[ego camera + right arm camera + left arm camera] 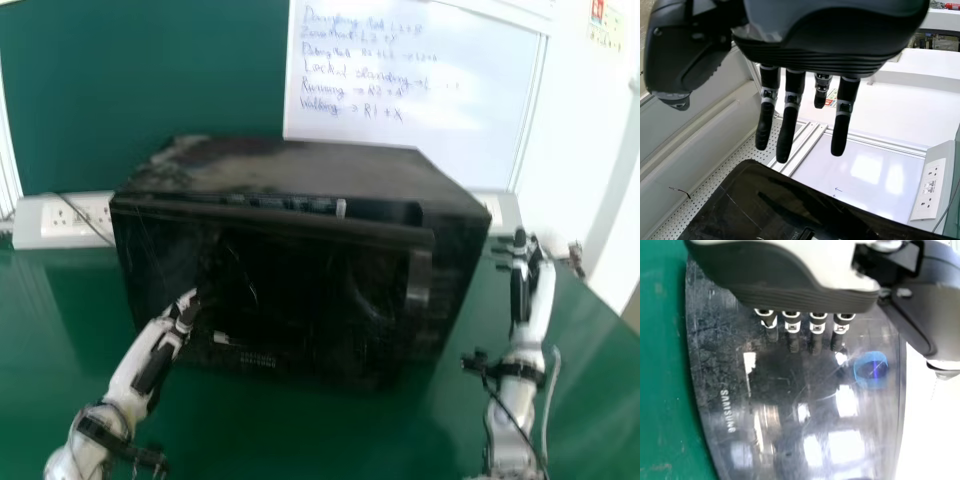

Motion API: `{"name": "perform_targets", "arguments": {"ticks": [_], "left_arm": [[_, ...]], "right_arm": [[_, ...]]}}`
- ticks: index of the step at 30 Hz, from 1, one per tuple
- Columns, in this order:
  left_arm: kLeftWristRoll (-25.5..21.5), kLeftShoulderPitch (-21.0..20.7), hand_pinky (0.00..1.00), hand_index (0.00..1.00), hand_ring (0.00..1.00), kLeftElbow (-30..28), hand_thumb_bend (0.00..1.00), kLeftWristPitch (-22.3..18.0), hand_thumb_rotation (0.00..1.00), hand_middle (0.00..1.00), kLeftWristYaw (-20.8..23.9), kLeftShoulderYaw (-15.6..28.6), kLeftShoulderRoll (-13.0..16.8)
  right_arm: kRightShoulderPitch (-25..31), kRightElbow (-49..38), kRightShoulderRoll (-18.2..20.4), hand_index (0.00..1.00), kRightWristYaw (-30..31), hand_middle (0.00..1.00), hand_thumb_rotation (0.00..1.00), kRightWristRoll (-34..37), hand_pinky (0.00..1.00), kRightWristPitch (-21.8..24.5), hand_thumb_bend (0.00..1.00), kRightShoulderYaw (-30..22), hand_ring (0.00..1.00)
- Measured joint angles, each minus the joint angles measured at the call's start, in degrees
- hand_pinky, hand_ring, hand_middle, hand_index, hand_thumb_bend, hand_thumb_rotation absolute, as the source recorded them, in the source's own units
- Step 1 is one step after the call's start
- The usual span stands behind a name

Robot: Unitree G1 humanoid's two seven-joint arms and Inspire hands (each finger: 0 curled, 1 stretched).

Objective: Put biscuit inside oven

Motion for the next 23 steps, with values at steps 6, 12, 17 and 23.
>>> {"name": "perform_targets", "arguments": {"ticks": [6,12,17,23], "left_arm": [[2.44,-5.34,0.9,1.0,0.95,6.94,0.88,-1.92,0.84,0.95,-0.04,-1.53,0.01],[3.37,-9.21,0.88,1.0,0.95,10.94,0.9,-2.51,0.83,0.96,0.11,-2.1,0.13],[4.37,-12.81,0.88,1.0,0.94,14.89,0.92,-3.45,0.84,0.96,1.14,-2.24,0.09],[4.4,-13.51,0.89,1.0,0.94,16.38,0.95,-4.43,0.85,0.96,1.37,-2.28,-0.05]], "right_arm": [[0.01,0.01,0.01,0.52,0.14,0.46,1.0,0.29,0.46,0.04,0.83,-0.05,0.42],[0.07,-0.1,0.0,0.53,0.02,0.46,1.0,0.72,0.46,0.17,0.84,-0.33,0.42],[0.11,-0.19,-0.03,0.53,-0.5,0.46,1.0,0.8,0.45,0.39,0.84,-0.76,0.41],[0.12,-0.23,-0.02,0.52,-0.48,0.45,1.0,0.82,0.46,0.59,0.83,-0.75,0.41]]}}
